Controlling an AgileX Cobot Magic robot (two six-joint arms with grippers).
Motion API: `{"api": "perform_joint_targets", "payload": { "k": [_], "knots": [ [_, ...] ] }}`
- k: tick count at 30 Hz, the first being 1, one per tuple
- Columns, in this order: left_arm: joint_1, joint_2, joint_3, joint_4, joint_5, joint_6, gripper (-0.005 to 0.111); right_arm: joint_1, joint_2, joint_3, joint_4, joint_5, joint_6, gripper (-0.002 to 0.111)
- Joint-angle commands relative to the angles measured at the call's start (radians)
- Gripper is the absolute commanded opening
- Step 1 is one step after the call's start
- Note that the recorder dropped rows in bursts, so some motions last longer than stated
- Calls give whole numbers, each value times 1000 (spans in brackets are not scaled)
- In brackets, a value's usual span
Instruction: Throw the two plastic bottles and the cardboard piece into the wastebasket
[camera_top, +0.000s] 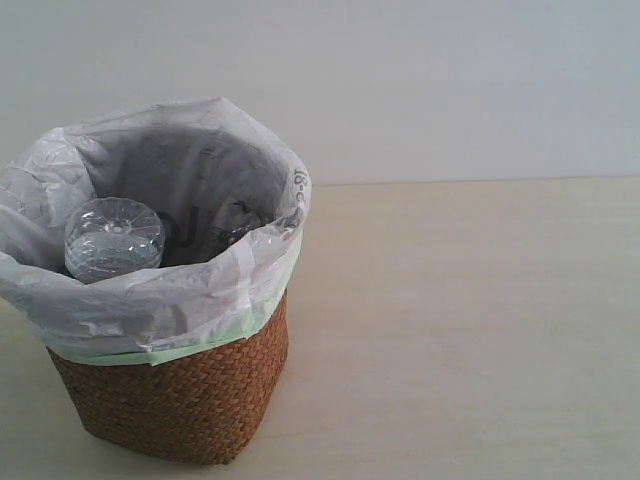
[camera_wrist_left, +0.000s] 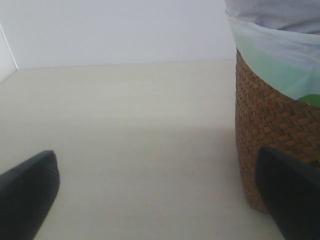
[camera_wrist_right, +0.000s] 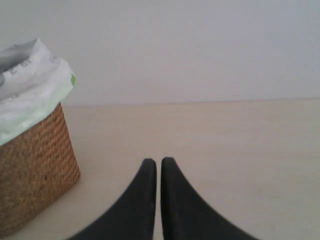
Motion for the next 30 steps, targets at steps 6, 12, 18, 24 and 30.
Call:
{"api": "perform_joint_targets", "payload": {
  "k": [6, 12, 18, 24, 30],
  "knots": [
    [-6, -3, -4, -2, -8, -9, 108, -2, -8, 4, -21, 86, 37, 0],
    [-6, -3, -4, -2, -8, -9, 108, -2, -8, 4, -410, 177, 409, 0],
    [-6, -3, -4, -2, -8, -9, 108, -2, -8, 4, -474, 179, 390, 0],
    [-6, -3, -4, -2, -8, -9, 108, -2, -8, 4, -473, 180, 393, 0],
    [-6, -3, -4, -2, -8, -9, 108, -2, -8, 4, -473, 180, 393, 0]
  ]
}}
